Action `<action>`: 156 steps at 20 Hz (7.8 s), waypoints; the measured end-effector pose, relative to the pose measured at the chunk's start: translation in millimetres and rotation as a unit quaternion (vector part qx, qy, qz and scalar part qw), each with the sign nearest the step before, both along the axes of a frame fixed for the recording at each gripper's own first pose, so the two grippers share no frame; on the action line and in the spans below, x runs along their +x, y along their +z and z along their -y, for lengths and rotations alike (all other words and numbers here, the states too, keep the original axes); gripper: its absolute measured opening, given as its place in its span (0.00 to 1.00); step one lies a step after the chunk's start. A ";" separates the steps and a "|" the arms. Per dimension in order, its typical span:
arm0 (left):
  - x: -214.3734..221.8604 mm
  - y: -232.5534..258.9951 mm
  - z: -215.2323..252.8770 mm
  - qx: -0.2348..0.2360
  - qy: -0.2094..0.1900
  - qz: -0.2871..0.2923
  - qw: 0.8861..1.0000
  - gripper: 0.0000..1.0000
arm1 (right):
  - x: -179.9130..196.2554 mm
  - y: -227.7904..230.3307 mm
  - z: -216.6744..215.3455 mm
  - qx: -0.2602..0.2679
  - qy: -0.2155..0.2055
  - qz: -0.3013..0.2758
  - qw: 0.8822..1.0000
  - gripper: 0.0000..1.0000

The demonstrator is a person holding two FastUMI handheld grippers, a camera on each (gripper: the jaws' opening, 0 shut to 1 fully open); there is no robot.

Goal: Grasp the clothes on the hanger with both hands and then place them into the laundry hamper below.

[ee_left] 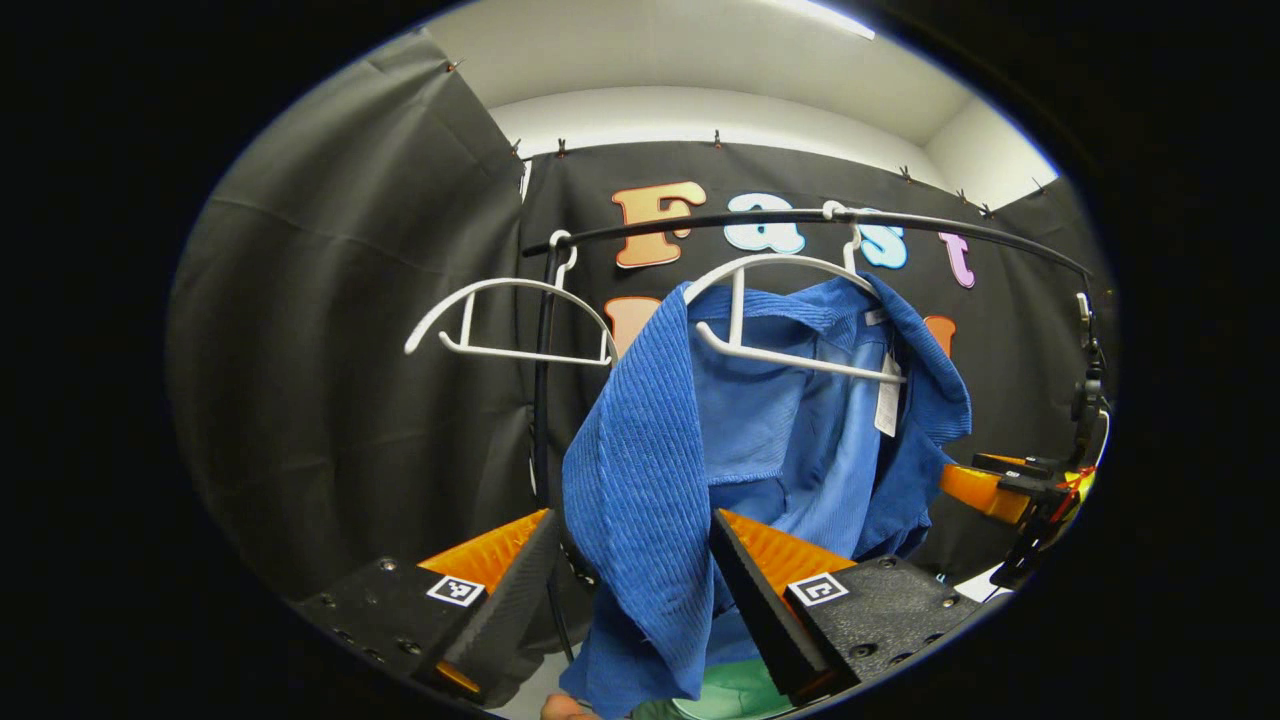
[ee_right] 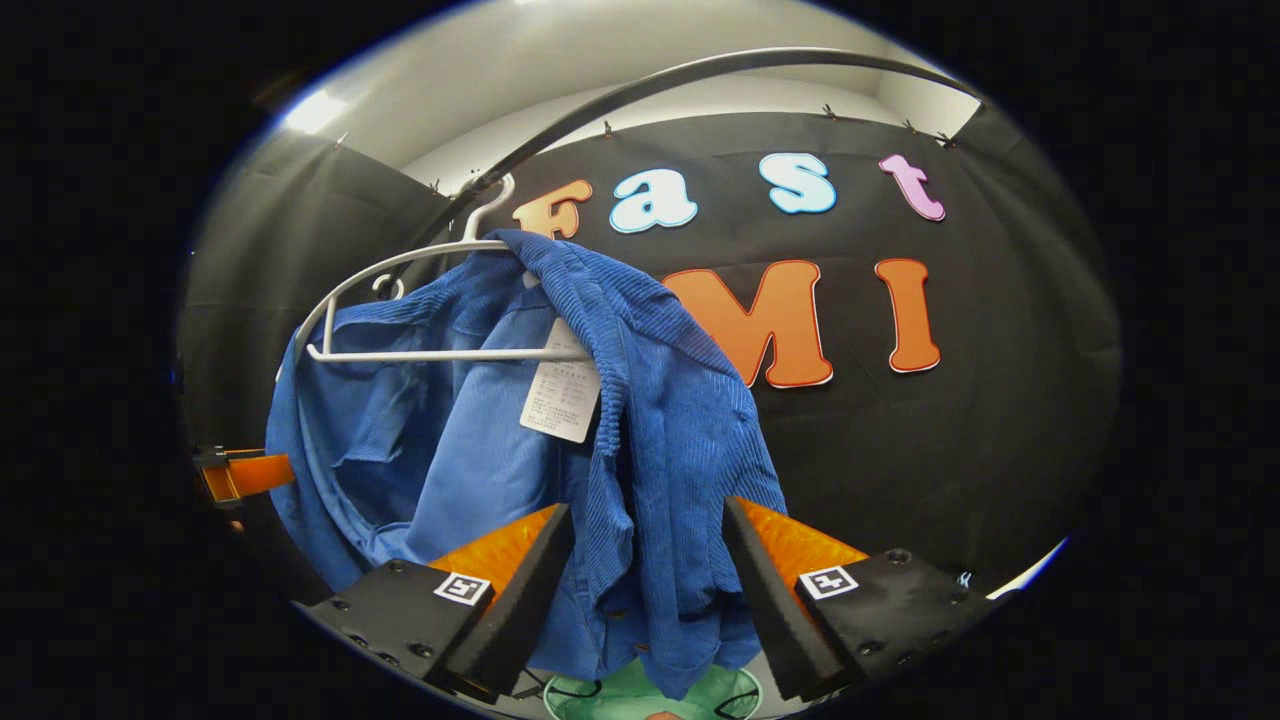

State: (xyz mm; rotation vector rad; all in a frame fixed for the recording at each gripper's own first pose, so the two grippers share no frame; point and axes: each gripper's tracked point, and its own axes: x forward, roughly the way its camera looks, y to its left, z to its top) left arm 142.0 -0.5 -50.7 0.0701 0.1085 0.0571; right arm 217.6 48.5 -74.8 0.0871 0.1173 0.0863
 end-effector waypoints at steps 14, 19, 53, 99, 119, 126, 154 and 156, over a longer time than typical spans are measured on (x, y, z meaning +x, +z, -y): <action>45.2 -9.5 -0.4 0.010 0.005 -0.010 1.000 0.61 | 68.4 -12.0 -18.7 0.020 0.032 0.000 0.999 0.81; 50.9 -2.2 0.6 -0.023 -0.014 -0.006 1.000 0.04 | 68.2 -5.9 -11.2 0.047 0.055 0.010 0.997 0.16; 5.7 103.0 -58.3 0.001 0.032 0.069 0.997 0.00 | 106.9 115.0 111.0 0.360 0.112 0.040 0.926 0.11; 44.6 -12.6 -4.2 0.006 0.000 -0.026 1.000 0.00 | 70.7 -41.8 98.2 0.220 0.042 -0.060 0.973 0.10; 34.4 -110.2 147.9 -0.023 -0.108 -0.067 0.992 0.00 | -33.9 -102.5 40.4 0.105 0.039 -0.049 0.992 0.11; 32.4 -182.3 158.5 -0.030 -0.095 -0.111 0.989 0.00 | -51.5 -166.5 57.7 0.088 -0.006 -0.079 0.993 0.11; -19.3 -511.7 116.3 -0.001 -0.039 -0.410 0.911 0.00 | -106.7 -496.7 97.9 0.058 -0.096 -0.347 0.931 0.11; -28.3 -526.9 115.7 -0.007 -0.033 -0.427 0.904 0.00 | -113.7 -513.5 83.4 0.055 -0.096 -0.367 0.924 0.11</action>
